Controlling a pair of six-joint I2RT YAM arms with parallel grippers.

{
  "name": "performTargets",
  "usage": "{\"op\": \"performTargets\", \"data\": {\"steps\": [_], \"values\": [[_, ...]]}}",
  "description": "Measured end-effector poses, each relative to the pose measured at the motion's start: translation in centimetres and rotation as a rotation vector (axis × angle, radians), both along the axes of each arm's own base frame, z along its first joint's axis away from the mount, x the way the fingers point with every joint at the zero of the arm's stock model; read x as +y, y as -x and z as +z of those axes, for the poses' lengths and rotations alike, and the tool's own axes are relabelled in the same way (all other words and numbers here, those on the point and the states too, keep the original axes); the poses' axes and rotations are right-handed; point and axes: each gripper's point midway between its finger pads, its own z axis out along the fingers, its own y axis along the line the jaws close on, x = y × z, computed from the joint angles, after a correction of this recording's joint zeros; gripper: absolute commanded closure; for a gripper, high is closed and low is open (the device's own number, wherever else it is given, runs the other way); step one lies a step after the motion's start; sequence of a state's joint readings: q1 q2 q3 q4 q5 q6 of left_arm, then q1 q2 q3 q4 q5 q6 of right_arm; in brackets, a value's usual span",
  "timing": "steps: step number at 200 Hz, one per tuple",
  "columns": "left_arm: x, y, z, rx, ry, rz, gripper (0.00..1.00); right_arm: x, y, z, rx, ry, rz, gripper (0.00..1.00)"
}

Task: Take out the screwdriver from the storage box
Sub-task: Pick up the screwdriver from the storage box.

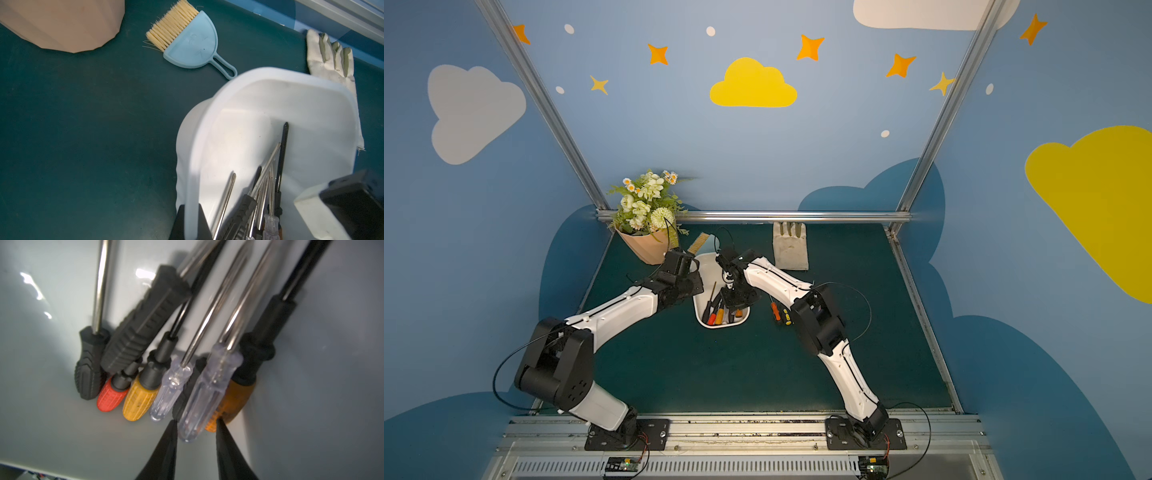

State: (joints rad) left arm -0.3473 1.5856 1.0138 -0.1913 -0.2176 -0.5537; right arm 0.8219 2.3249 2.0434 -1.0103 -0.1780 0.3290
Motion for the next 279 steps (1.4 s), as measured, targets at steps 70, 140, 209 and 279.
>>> {"op": "performTargets", "data": {"steps": [70,140,209,279], "values": [[0.0,0.0,0.0,-0.002,-0.001,0.0,0.98,1.3,0.5,-0.9,0.053,-0.024,0.01,0.75],[0.2,0.1,-0.3,0.007,-0.014,0.007,0.98,1.8,1.0,-1.6,0.081,-0.036,0.037,0.95],[0.0,0.2,-0.3,0.01,-0.015,0.003,0.98,1.4,1.2,-1.4,0.06,-0.023,0.056,1.0],[-0.3,0.1,-1.2,0.03,-0.023,-0.003,0.98,1.1,2.1,-0.9,0.067,-0.048,0.057,1.0]]}}
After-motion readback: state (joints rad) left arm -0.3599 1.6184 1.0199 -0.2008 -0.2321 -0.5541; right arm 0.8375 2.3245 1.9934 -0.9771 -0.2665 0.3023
